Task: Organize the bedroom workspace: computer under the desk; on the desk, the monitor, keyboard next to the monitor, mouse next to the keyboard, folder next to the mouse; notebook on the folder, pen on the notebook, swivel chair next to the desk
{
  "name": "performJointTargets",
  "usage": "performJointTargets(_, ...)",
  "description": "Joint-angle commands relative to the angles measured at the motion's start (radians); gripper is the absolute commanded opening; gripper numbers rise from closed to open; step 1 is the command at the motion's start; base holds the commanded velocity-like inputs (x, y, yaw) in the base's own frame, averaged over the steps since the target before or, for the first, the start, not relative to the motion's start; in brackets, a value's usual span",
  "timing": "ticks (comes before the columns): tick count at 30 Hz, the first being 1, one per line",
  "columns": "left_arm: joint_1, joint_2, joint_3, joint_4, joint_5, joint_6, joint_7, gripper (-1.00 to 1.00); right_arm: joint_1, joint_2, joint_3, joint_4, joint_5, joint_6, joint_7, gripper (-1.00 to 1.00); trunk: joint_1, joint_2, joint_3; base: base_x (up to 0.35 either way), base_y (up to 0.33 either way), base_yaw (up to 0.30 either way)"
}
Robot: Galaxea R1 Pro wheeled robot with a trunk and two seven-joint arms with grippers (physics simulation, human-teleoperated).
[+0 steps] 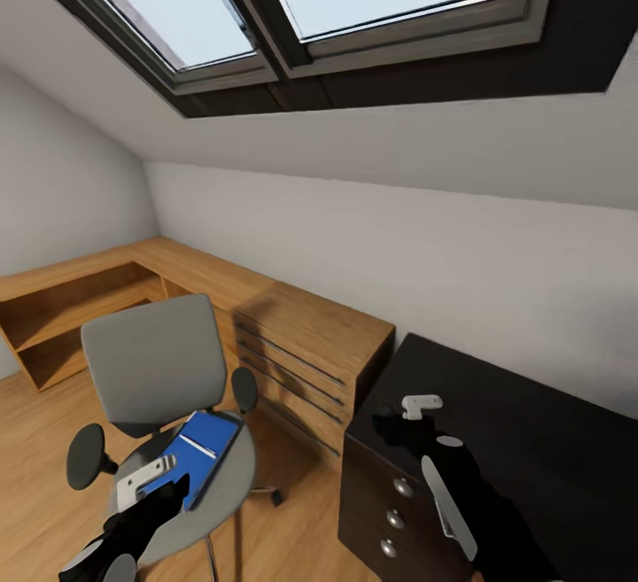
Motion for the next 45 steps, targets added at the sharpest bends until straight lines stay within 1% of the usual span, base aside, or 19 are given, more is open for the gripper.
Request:
performJointTargets(1,0.000,0.000,0.000,-0.002,0.011,0.003,0.007,1.00,-0.001,-0.001,0.003,-0.005,-0.014,0.003,-0.013,-1.00,0.001,-0.002,-0.002,0.000,0.000,-0.247)
performJointTargets(5,0.000,0.000,-0.006,0.000,0.010,0.003,0.006,1.00,0.001,-0.001,0.002,-0.015,-0.014,0.003,-0.013,-1.00,0.001,-0.002,-0.002,0.000,0.000,-0.262)
performJointTargets(9,0.000,0.000,-0.037,0.000,0.009,0.003,0.006,1.00,0.008,-0.001,0.001,-0.038,-0.014,0.004,-0.014,-1.00,0.001,-0.002,-0.002,0.000,0.000,-0.284)
performJointTargets(10,0.000,0.000,-0.050,0.001,0.009,0.003,0.006,1.00,0.014,-0.001,0.001,-0.050,-0.014,0.004,-0.014,-1.00,0.001,-0.002,-0.002,0.000,0.000,-0.281)
performJointTargets(12,0.000,0.000,-0.065,0.001,0.008,0.003,0.006,1.00,0.021,-0.001,-0.001,-0.065,-0.014,0.004,-0.014,-1.00,0.001,-0.002,-0.002,0.000,0.000,-0.244)
performJointTargets(15,0.000,0.001,-0.118,0.004,0.008,0.003,0.005,1.00,0.044,-0.001,-0.010,-0.107,-0.014,0.005,-0.015,-1.00,0.001,-0.002,-0.002,0.000,0.000,-0.099)
performJointTargets(18,0.000,0.001,-0.145,0.005,0.008,0.003,0.005,1.00,0.055,-0.001,-0.018,-0.124,-0.014,0.010,-0.015,-1.00,0.001,-0.002,-0.002,0.000,0.000,-0.033)
performJointTargets(19,0.000,0.001,-0.154,0.005,0.007,0.003,0.005,1.00,0.058,-0.001,-0.023,-0.131,-0.014,0.025,-0.016,-1.00,0.001,-0.002,-0.002,0.000,0.000,-0.006)
performJointTargets(23,0.000,0.003,-0.158,0.004,0.006,0.002,0.005,1.00,0.060,-0.001,-0.037,-0.135,-0.014,0.033,-0.015,-1.00,0.001,-0.002,-0.002,-0.021,0.020,-0.003)
performJointTargets(27,0.000,0.003,-0.159,0.004,0.006,0.002,0.005,1.00,0.060,-0.001,-0.040,-0.134,-0.014,0.034,-0.015,-1.00,0.001,-0.002,-0.002,-0.179,0.188,-0.020)
performJointTargets(33,0.000,0.003,-0.159,0.004,0.006,0.002,0.005,1.00,0.060,-0.001,-0.047,-0.134,-0.014,0.035,-0.014,-1.00,0.001,-0.002,-0.002,-0.227,0.250,-0.222)
performJointTargets(35,0.000,0.002,-0.159,0.004,0.006,0.002,0.005,1.00,0.060,-0.001,-0.056,-0.134,-0.014,0.037,-0.014,-1.00,0.001,-0.002,-0.002,-0.213,0.228,-0.261)
performJointTargets(45,0.000,0.001,-0.159,0.006,0.005,0.002,0.007,1.00,0.060,0.000,-0.065,-0.134,-0.014,0.042,-0.014,-1.00,0.001,-0.002,-0.002,-0.035,0.035,-0.065)
